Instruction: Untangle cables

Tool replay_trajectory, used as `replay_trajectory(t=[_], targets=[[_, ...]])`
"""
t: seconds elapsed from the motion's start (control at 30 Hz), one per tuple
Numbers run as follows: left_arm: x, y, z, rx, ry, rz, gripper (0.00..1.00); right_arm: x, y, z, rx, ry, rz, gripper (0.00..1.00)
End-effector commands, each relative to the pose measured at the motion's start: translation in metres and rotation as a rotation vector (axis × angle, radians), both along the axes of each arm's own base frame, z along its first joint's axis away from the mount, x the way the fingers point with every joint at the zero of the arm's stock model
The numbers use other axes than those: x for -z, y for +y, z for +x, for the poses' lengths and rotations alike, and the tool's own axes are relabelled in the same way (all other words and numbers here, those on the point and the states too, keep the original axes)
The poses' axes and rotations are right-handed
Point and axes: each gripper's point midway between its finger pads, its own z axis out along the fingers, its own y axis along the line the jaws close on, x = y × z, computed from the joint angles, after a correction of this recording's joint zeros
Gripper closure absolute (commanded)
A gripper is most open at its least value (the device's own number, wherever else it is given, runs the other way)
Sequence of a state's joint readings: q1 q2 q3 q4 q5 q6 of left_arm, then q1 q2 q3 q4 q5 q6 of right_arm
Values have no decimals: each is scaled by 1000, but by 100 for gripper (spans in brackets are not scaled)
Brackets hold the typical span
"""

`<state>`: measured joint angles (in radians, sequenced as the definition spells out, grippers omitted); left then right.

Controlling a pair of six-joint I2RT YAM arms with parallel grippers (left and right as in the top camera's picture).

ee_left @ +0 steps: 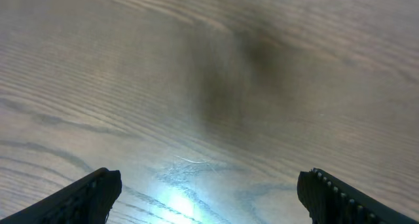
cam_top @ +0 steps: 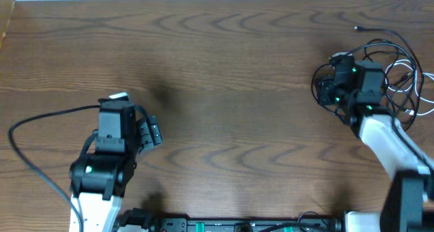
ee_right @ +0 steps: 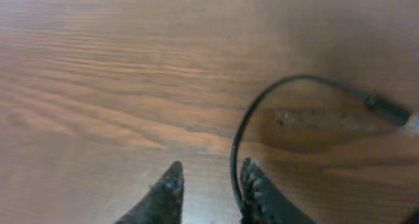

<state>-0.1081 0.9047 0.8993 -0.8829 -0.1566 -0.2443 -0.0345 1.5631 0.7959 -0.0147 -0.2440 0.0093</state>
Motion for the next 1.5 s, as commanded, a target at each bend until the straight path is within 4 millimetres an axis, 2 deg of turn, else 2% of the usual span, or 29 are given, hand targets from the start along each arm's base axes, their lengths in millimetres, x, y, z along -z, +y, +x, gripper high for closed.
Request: replay_trajectory(t=[0.0, 0.07, 0.17, 0.27, 0.3, 0.4, 0.47, 0.53, 0.57, 0.7, 0.77, 0.8, 0.87, 0.93, 0.97, 1.0, 1.03, 1.07, 1.1, 1.17, 1.2, 1.27, 1.33, 1.4, 1.47], targets=[[13, 1, 4, -25, 50, 0, 8, 29, -15, 26, 127, 42, -38, 55], [23, 1, 6, -25, 94, 6, 8, 51, -31, 46, 312, 44, -13, 53], [31, 1, 7, -25, 127, 10, 7, 62, -36, 62, 491, 4, 131, 52], [33, 0, 8, -21, 135, 4, 8, 73, -39, 68, 631, -10, 229, 48], [34, -7, 7, -2, 139, -29, 7, 80, -39, 71, 665, -13, 265, 46], [35, -13, 7, 15, 144, -58, 7, 95, -51, 69, 794, -16, 300, 47], [35, -13, 7, 15, 145, -58, 7, 97, -54, 74, 812, -40, 305, 58], [35, -13, 6, 15, 146, -58, 7, 96, -57, 77, 817, -53, 306, 90], [35, -14, 6, 19, 147, -65, 7, 94, -61, 79, 827, -63, 305, 99], [35, -16, 6, 25, 148, -75, 7, 80, -77, 83, 770, -74, 288, 99], [35, -16, 6, 25, 148, -74, 7, 55, -102, 84, 743, -81, 279, 99], [35, -16, 6, 25, 148, -74, 7, 34, -125, 81, 734, -81, 243, 99], [35, -16, 6, 25, 148, -75, 7, 5, -161, 69, 762, -53, 179, 99], [35, -16, 7, 25, 145, -75, 7, -13, -178, 61, 766, -22, 148, 99], [35, -16, 7, 25, 143, -75, 7, -20, -171, 62, 698, -11, 145, 96], [34, -16, 8, 25, 141, -75, 7, -24, -153, 67, 577, -7, 157, 87], [34, -16, 8, 25, 140, -75, 7, -25, -122, 70, 403, 7, 178, 72], [34, -16, 8, 25, 140, -75, 7, -21, -93, 66, 273, 39, 200, 64], [34, -16, 8, 25, 140, -75, 7, -17, -78, 62, 219, 66, 204, 58], [34, -17, 8, 27, 141, -78, 7, 5, -43, 44, 130, 185, 128, 45], [35, -17, 8, 27, 141, -78, 7, 22, -23, 26, 79, 273, 30, 37], [35, -17, 8, 29, 142, -81, 7, 34, -2, 8, -40, 336, -133, 33], [35, -17, 8, 29, 141, -81, 7, 39, 6, 0, -111, 354, -272, 27], [35, -17, 8, 29, 142, -82, 7, 45, 19, -15, -261, 385, -413, 23], [35, -19, 8, 32, 143, -87, 7, 49, 15, -19, -273, 394, -458, 21]])
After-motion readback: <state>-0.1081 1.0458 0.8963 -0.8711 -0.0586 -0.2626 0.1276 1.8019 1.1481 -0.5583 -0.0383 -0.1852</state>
